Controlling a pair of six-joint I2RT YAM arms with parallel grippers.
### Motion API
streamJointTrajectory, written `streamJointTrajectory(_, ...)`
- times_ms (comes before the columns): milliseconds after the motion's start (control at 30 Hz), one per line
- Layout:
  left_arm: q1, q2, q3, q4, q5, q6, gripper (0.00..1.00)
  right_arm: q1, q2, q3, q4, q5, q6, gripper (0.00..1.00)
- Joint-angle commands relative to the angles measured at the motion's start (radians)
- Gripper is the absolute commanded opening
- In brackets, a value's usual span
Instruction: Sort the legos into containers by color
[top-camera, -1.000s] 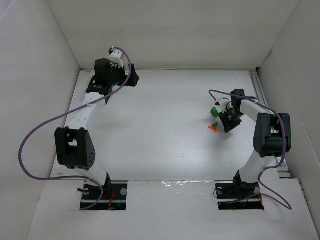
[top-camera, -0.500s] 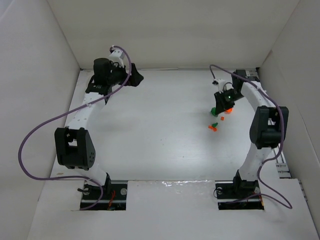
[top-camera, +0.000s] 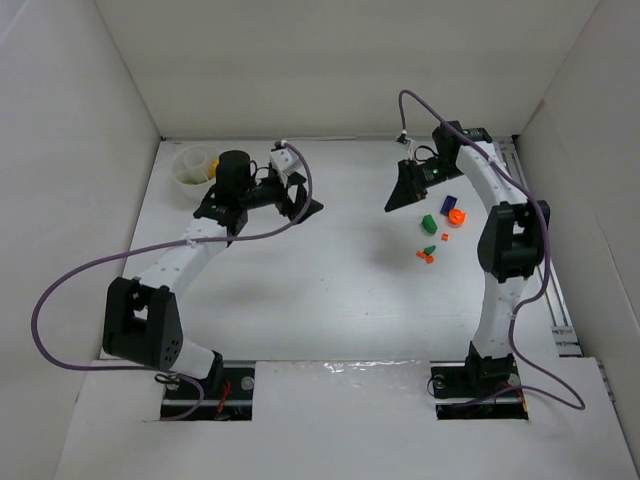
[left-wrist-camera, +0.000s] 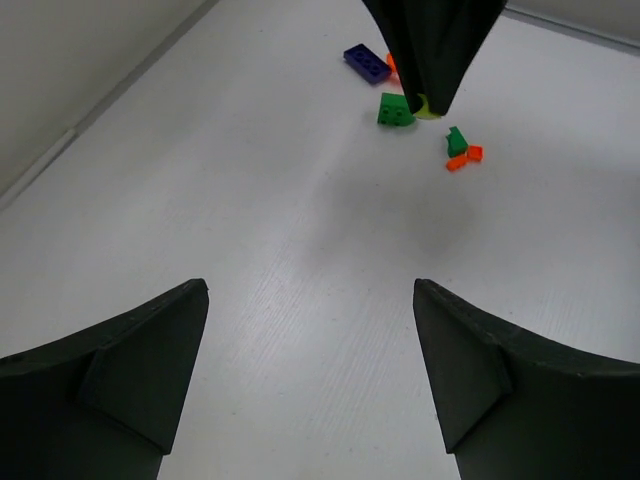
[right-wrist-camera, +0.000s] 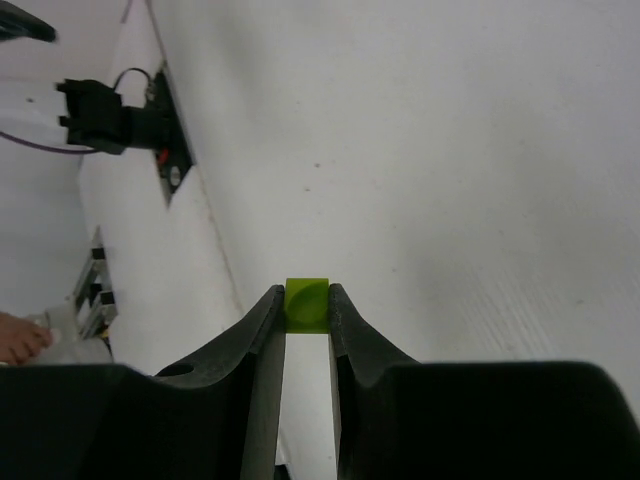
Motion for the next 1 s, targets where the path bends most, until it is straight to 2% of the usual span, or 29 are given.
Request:
streamJointTrajectory(0,-0.02,-0.075,-0.071,0.17,0.036,0.131,0.8,0.012,0.01,0.053,-0.058,-0.183,-0.035,0.1)
streamJointTrajectory(167,-0.077,-0.084,-0.151,0.3,0.029,0.131,0.68,0.022,0.032,0.085,-0.058,-0.287,-0.045,0.09)
streamJointTrajectory(267,-0.128,-0.084,-0.183,0.388,0.016,0.111,0.67,0.044,0.032,0.085,-0.058,-0.354,-0.045,0.09)
streamJointTrajectory(433,-0.18,-0.084,-0.227,0.494,0.007,0.111,0.57,0.072,0.012,0.051,-0.058,-0.483,-0.045,0.09)
streamJointTrajectory(633,-0.218,-0.121,-0.272,0.578,-0.012,0.077,0.42,0.083,-0.01,0.016,-0.058,-0.559,-0.034,0.09)
streamJointTrajectory(733,-0.258,-0.132,-0.284,0.594,-0.024,0.068,0.39,0.092,-0.021,-0.004,-0.049,-0.585,-0.023,0.09)
streamJointTrajectory(967,-0.32,-0.142,-0.306,0.615,-0.09,0.068,0.4,0.112,-0.03,0.005,-0.04,-0.585,0.007,0.07)
